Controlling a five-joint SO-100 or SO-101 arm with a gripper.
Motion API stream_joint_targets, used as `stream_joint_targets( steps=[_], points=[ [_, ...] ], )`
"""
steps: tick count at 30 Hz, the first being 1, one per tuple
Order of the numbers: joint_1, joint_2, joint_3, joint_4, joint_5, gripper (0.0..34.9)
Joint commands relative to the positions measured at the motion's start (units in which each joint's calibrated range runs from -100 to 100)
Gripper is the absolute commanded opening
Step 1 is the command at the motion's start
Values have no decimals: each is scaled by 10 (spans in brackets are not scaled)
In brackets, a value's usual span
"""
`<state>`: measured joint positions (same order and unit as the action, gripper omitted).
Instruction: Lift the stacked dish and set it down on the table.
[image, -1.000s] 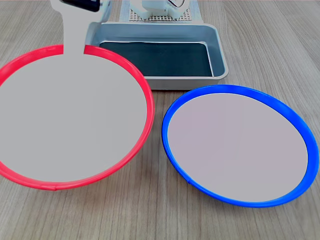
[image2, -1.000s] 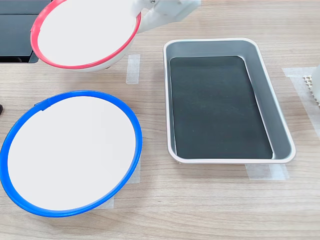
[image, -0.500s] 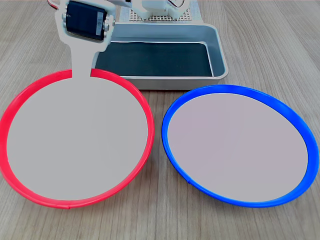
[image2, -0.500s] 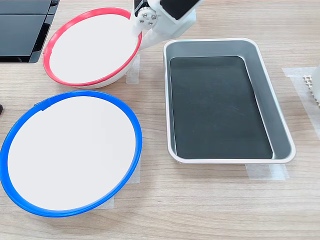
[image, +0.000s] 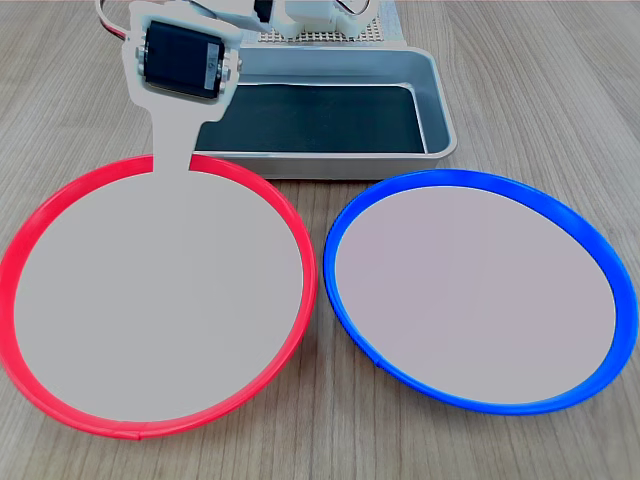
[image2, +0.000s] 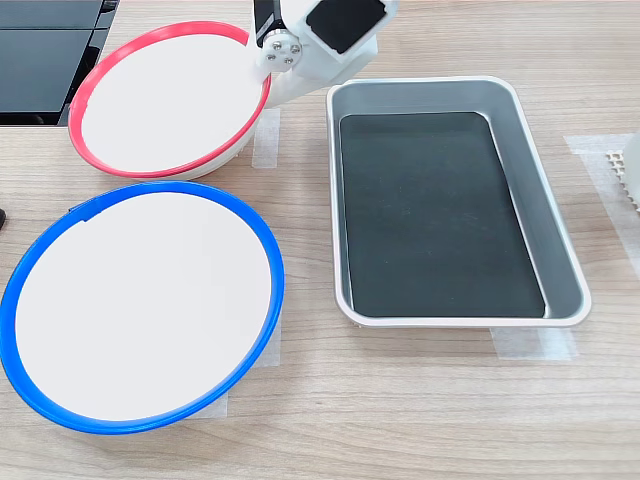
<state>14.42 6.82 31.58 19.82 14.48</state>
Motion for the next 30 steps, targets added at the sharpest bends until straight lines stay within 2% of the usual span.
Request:
stream_joint_targets(
  steps=[1, 7, 11, 15, 25, 30],
  points=[
    [5, -8, -1, -10, 14, 1],
    [12, -24, 22, -10, 37, 4],
    [16, -50, 46, -12, 50, 43],
    [20, -87, 70, 0, 58, 57],
    [19, -254, 173, 73, 71, 50],
    [3, -383, 251, 108, 76, 7]
  ],
)
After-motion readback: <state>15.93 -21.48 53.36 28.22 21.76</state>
